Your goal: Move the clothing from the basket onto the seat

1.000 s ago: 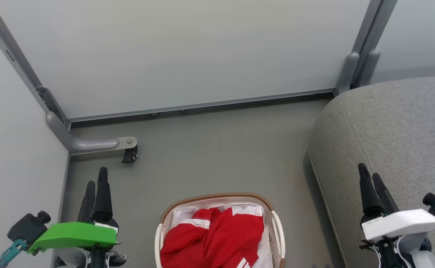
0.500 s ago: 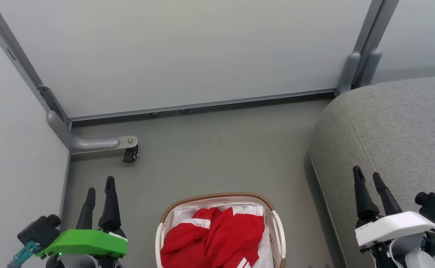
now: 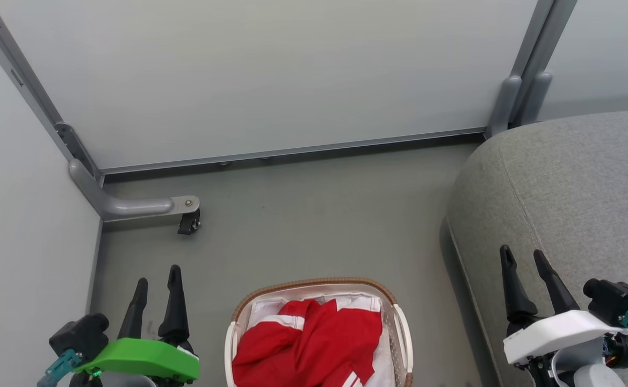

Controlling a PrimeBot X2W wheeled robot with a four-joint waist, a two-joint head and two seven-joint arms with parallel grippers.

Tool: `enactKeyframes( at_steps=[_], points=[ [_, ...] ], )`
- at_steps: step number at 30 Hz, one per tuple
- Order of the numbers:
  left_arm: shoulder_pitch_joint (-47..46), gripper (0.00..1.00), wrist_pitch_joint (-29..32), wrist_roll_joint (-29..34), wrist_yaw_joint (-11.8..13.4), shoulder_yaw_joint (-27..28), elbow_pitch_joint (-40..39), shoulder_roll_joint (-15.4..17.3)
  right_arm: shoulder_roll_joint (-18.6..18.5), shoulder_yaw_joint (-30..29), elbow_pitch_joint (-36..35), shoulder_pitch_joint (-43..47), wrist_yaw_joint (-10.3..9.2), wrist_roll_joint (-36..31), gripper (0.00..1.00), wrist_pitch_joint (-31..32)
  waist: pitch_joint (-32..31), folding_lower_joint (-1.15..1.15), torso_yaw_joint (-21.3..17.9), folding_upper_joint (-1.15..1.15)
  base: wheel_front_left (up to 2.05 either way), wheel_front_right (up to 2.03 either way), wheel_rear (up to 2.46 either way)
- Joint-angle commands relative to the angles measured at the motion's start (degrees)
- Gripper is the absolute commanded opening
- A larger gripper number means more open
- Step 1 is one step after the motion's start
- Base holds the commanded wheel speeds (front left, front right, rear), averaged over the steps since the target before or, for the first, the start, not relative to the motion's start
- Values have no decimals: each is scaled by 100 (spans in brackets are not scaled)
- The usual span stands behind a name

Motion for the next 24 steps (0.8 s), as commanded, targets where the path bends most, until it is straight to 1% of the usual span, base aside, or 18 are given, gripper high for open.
enactKeyframes(
  at_steps=[1, 11, 24],
  points=[
    [-20, 100, -63, 147, 6, -30, -20, 41, -39, 11, -33, 19, 1, -171, 100, -70, 2, 0, 6, 0, 0, 0, 0],
    [0, 100, -211, 649, 2, -114, 93, 47, -48, 50, -13, 69, 1, -772, 100, -220, 4, 0, 40, 0, 0, 0, 0],
    [66, 100, -371, 1149, 1, -199, 223, 51, -56, 76, 29, 108, 2, -1432, 100, -380, 5, 0, 57, 0, 0, 0, 0]
  ],
)
